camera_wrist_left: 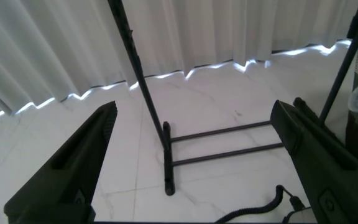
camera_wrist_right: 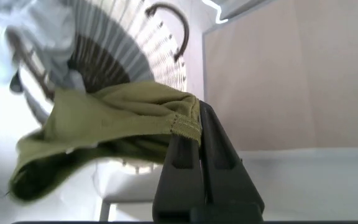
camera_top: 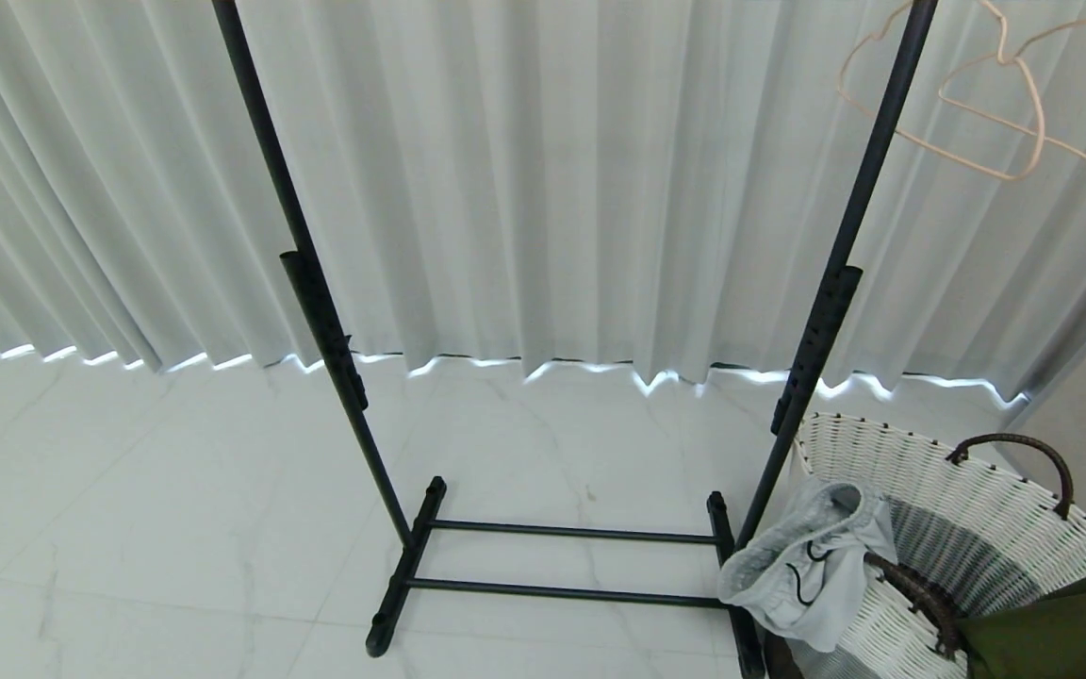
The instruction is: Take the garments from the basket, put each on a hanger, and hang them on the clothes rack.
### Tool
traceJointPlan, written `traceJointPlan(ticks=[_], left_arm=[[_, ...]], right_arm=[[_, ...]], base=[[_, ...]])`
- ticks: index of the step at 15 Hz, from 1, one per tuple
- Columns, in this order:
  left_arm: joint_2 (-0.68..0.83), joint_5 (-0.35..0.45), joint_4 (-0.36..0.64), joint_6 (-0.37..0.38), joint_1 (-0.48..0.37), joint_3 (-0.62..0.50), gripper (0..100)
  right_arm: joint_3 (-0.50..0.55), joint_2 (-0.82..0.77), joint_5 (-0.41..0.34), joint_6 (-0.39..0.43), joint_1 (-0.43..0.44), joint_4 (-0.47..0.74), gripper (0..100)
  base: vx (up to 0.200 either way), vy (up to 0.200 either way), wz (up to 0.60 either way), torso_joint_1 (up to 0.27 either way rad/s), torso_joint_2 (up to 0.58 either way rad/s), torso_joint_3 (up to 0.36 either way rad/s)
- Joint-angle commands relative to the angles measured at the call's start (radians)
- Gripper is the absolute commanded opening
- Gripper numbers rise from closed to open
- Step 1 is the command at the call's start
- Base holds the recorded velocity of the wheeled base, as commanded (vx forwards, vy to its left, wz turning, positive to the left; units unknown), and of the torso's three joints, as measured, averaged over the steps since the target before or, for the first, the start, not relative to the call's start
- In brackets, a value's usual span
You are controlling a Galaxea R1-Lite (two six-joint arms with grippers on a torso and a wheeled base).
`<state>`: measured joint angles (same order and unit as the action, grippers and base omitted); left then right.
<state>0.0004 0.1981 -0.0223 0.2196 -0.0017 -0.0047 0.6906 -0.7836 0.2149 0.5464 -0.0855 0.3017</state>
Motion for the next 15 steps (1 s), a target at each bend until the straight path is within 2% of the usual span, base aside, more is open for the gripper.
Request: traceJointPlan(ticks=[1,6,10,13,15], left_arm=[[0.0,0.0,-0.001,0.0,-0.001,0.0,100],[0.0,0.0,-0.001,0.0,-0.001,0.002,100],[0.0,0.001,-0.001,0.004,0.0,0.002,100],[0.0,0.001,-0.001,0.003,-0.001,0.002,100],[0.0,0.004,-0.001,0.03,-0.001,0.0,100]], right_arm=[[-0.003,0.009,-0.002,0.001,0.0,-0.001,0],[0.003,0.007,0.0,0.003,0.059,0.0,0],[0.003,0.017,0.0,0.007,0.061,0.0,0],[0.032,0.024,0.0,0.043,0.072,0.002,0],[0.041,0.001,-0.002,0.043,0.104,-0.006,0]], base=[[-0.2,0.0,0.0,-0.002,0.0,-0.002],[-0.2,0.0,0.0,0.004,0.0,0.003],[0.0,0.0,0.0,0.0,0.0,0.0],[0.0,0.0,0.0,0.0,0.0,0.0],[0.0,0.0,0.0,0.0,0.0,0.0]])
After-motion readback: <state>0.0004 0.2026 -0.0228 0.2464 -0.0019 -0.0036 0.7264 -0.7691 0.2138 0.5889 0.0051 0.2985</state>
